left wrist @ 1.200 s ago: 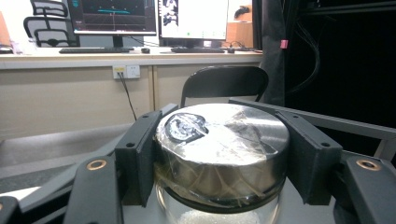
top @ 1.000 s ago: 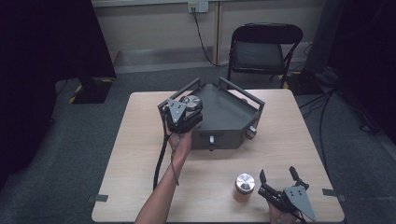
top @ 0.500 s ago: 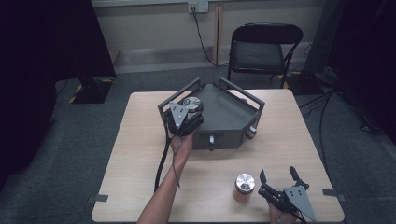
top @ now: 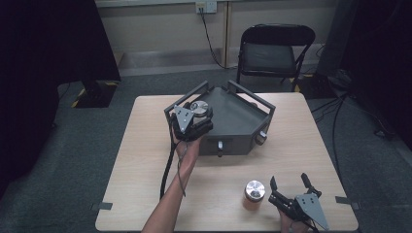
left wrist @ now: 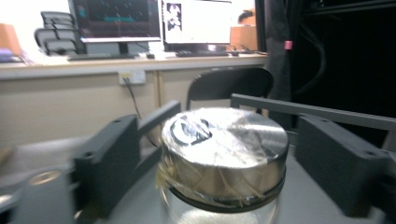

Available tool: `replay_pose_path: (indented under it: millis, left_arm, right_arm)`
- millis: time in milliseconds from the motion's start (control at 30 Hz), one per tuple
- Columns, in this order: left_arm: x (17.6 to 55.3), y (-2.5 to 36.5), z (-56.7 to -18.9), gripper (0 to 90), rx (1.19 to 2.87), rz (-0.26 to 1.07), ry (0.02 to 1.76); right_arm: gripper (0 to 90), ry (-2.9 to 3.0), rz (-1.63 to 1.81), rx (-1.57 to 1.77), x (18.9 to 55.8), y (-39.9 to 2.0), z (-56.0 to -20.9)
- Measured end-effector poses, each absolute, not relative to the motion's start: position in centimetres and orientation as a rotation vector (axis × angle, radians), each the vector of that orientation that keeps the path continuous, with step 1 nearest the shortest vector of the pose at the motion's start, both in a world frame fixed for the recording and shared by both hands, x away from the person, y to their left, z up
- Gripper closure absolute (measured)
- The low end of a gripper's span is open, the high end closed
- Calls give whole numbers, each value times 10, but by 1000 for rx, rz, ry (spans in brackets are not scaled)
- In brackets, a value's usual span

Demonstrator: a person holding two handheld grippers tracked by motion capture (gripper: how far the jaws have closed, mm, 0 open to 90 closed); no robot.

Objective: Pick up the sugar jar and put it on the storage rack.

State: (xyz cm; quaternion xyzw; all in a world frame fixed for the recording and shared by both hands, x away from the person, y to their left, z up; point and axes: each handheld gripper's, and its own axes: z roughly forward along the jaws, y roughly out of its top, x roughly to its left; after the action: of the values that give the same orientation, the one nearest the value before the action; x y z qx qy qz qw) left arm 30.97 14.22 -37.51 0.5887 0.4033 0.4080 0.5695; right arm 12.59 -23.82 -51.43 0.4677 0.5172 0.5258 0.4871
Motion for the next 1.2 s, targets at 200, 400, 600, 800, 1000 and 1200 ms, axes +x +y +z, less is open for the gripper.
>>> replay_pose_path:
  millis: [200,400,600,800,1000,1200]
  left_arm:
    - [310,145,-376,2,1396,952,958]
    - [310,152,-381,1,1395,921,966]
    - [304,154,-381,0,1386,895,980]
    - [289,155,-387,1,1379,907,962]
    - [279,161,-390,1,1365,888,950]
    - [263,164,-393,1,1339,891,972]
  right_arm:
    - [13,1258,1279,1138,126,-238,-514]
    - [13,1257,1278,1139,126,-238,-514]
    - [13,1257,1278,1139,126,-238,-514]
    - [13,1254,1276,1141,126,-237,-514]
    - [13,1254,1275,1141,126,-237,-514]
    - [13,1254,1275,1141,126,-237,-514]
